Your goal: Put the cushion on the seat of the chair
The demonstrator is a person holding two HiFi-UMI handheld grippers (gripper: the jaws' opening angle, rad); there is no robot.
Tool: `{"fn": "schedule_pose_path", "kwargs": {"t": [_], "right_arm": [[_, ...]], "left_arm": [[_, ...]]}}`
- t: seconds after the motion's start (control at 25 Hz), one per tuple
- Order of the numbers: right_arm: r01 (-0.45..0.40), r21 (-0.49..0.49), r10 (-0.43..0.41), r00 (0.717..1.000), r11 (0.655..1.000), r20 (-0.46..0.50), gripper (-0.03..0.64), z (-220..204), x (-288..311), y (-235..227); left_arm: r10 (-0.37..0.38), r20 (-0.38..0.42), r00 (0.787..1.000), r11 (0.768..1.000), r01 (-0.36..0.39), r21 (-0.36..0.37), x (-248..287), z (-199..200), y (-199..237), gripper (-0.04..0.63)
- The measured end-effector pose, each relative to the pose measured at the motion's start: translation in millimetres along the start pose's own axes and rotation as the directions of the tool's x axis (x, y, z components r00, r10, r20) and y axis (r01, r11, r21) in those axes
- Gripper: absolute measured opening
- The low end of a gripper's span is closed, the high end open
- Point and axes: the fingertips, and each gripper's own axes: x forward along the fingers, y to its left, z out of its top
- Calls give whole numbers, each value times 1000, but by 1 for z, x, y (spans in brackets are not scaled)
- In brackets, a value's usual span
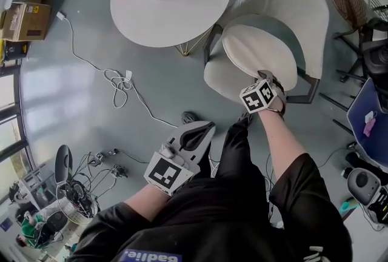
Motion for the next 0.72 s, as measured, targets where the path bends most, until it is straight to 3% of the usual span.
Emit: {"fn": "schedule_pose_path", "kwargs": {"t": [0.24,0.36,0.72], "right_arm": [[-14,201,27,998,980,-65,64,-10,24,13],[-14,275,38,996,961,-80,64,-11,33,18],[-3,380,53,991,925,-121,64,-10,58,39]], "left_arm": [[19,-26,999,1000,-19,8,-23,-11,13,16],[48,-56,997,998,-45,49,-35,-18,28,15],[37,-24,999,999,-37,5,-53,-31,32,16]]}}
